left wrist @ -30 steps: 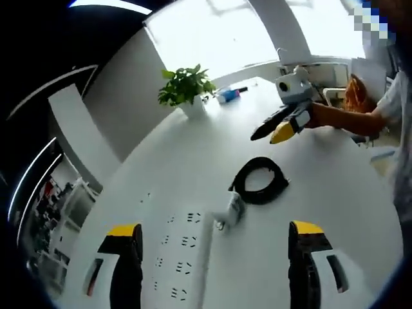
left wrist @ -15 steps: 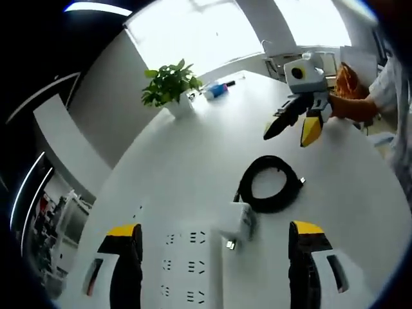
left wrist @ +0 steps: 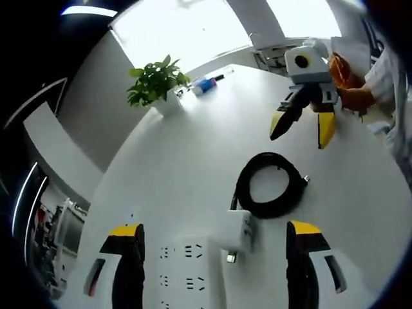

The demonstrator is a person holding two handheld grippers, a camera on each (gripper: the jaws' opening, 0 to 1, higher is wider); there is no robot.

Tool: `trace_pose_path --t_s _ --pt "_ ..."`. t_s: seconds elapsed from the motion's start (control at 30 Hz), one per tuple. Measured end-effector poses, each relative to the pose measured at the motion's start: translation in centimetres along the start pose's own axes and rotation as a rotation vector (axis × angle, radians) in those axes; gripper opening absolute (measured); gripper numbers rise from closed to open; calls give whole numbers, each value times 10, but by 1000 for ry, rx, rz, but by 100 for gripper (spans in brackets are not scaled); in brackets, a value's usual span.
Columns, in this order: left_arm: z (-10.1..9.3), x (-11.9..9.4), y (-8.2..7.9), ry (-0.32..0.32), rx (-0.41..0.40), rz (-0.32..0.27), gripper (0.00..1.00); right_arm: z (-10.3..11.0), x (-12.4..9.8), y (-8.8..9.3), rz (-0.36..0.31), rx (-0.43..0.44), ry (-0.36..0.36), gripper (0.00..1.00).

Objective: Straighten the power strip on the desk, plug the charger into it

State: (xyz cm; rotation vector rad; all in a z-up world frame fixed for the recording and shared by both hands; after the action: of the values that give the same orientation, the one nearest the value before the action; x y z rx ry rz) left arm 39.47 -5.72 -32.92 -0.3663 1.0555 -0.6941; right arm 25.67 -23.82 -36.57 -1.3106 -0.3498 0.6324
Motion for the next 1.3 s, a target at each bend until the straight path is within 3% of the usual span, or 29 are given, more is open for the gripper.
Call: trace_pose_path --t_s 0.2,0.27,0.4,0.57,0.73,0.93,1.3 --pt "-10 18 -1 20 71 67 87 -7 -5 -2 -24 13 18 39" --pt "-13 24 -1 34 62 78 86 -9 -6 -3 -31 19 23 38" --pt "-16 31 1 73 42 103 75 -10 -7 -4 -40 26 31 37" --pt "-16 36 -2 89 46 104 72 -14 -8 -4 -48 37 41 36" --pt "-15 40 -3 115 37 125 56 -18 -8 -4 -52 53 49 35" --pt "-17 42 0 147 38 156 54 -21 -9 -6 -65 80 57 33" --pt "-16 46 -2 225 -1 159 36 -26 -10 -7 -64 84 73 31"
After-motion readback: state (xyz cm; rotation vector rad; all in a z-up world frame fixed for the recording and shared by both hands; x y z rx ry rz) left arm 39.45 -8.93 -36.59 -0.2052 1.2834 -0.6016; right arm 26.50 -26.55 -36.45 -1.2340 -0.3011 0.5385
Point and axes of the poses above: the point that each gripper's makers call its tool centre point, and the gripper's own axes: x roughly forward along the fingers, z roughly to its left, y roughly out of its underside, the point moved 8 cm from there along -x, roughly backward along the fingers, and after that the axes turned 6 degrees about x, right-handed, at the moved point
